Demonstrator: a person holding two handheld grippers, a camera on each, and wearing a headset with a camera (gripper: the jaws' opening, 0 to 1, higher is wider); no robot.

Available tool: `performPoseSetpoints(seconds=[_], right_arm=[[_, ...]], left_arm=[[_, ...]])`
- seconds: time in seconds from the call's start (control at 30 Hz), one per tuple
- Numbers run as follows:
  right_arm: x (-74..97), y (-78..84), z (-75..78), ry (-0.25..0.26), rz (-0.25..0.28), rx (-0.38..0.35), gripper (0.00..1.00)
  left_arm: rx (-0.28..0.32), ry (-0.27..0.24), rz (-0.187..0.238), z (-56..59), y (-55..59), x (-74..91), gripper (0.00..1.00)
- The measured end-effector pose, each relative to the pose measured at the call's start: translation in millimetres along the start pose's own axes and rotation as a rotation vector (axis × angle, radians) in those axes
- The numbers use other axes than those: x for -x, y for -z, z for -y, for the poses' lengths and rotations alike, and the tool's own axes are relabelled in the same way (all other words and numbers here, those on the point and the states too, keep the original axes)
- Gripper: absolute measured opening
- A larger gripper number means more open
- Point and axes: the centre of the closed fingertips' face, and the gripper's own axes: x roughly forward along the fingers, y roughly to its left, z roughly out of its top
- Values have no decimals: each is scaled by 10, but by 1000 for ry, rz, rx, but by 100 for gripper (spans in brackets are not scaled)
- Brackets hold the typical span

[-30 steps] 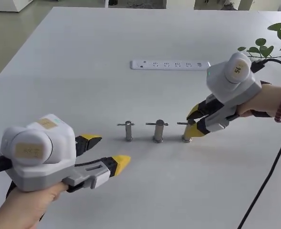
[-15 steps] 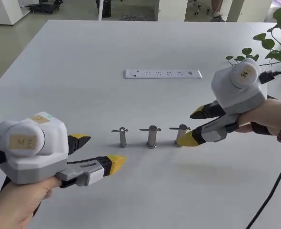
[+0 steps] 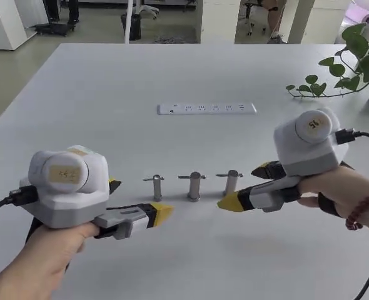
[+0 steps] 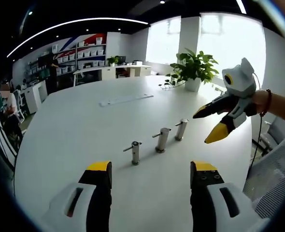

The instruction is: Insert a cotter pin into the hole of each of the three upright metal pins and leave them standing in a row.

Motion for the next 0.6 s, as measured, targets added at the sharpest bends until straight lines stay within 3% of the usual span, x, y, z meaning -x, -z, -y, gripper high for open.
performPoseSetpoints(seconds=[0.13, 0.27, 0.47, 0.6], right_arm=[[20, 56, -55, 19, 12, -40, 68], [38, 135, -134, 29, -16, -39, 68], [35, 98, -183, 36, 30, -67, 69], [-17, 141, -167, 44, 40, -67, 70]], left_arm=[[8, -8, 2, 20, -8, -27, 65], [-6, -22, -24, 16, 34, -33, 65], [-37, -48, -62, -10, 110, -67, 66], [-9, -43, -14, 24, 39, -76, 67]])
